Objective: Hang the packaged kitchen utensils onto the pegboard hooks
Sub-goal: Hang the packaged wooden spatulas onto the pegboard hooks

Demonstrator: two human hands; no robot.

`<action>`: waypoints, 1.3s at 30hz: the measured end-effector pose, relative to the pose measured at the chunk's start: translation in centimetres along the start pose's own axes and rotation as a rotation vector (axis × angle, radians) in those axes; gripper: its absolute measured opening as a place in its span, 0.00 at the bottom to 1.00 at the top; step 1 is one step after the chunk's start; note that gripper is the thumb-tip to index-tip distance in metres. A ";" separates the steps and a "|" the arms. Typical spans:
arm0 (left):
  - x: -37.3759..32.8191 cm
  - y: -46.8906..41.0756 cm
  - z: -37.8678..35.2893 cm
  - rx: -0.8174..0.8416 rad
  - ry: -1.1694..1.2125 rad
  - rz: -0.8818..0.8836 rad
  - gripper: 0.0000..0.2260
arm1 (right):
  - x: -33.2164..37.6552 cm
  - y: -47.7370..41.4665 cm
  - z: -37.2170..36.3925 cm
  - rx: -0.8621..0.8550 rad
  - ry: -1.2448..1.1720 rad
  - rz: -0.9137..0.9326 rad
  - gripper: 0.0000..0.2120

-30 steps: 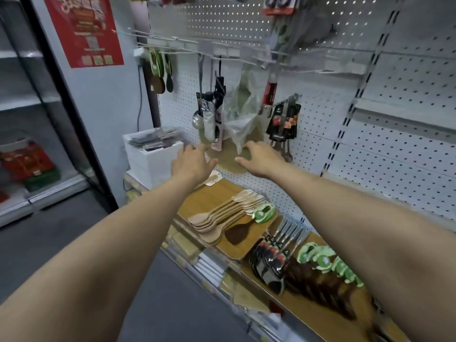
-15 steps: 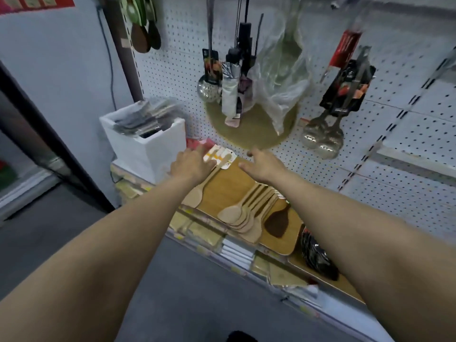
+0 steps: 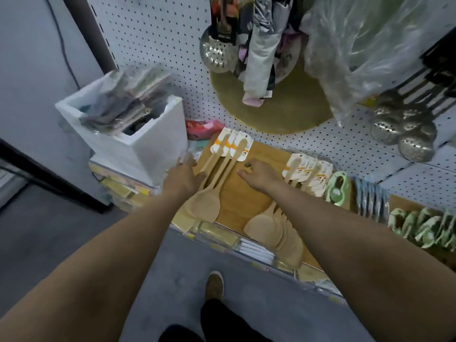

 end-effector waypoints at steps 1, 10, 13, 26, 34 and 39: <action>0.7 -1.1 -0.5 0.014 0.005 0.001 0.23 | -0.2 -1.1 -1.0 0.021 -0.032 -0.032 0.27; 4.0 -8.6 -7.8 0.192 0.091 -0.015 0.18 | -4.4 -8.0 -9.0 0.040 -0.443 -0.444 0.21; 4.1 -10.0 -9.2 0.202 0.159 -0.031 0.16 | -5.5 -9.8 -11.8 0.023 -0.616 -0.551 0.22; 4.0 -12.0 -11.5 0.198 0.277 -0.107 0.12 | -7.0 -10.1 -16.9 -0.041 -1.139 -0.756 0.06; 1.2 -11.7 -13.8 0.193 0.267 0.004 0.19 | -11.5 -8.0 -14.0 -0.136 -1.251 -0.709 0.08; 0.0 -11.2 -15.3 0.133 0.156 0.090 0.19 | -12.5 -6.8 -13.6 -0.135 -1.323 -0.688 0.05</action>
Point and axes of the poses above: each hand's wrist, its own y-axis away from the middle knuckle, its own z-axis out of the back of the hand, x = y × z, the point moved 9 cm from there along -y, towards the middle knuckle, and after that the axes turned 1 degree about -y, right-handed, at the moved point
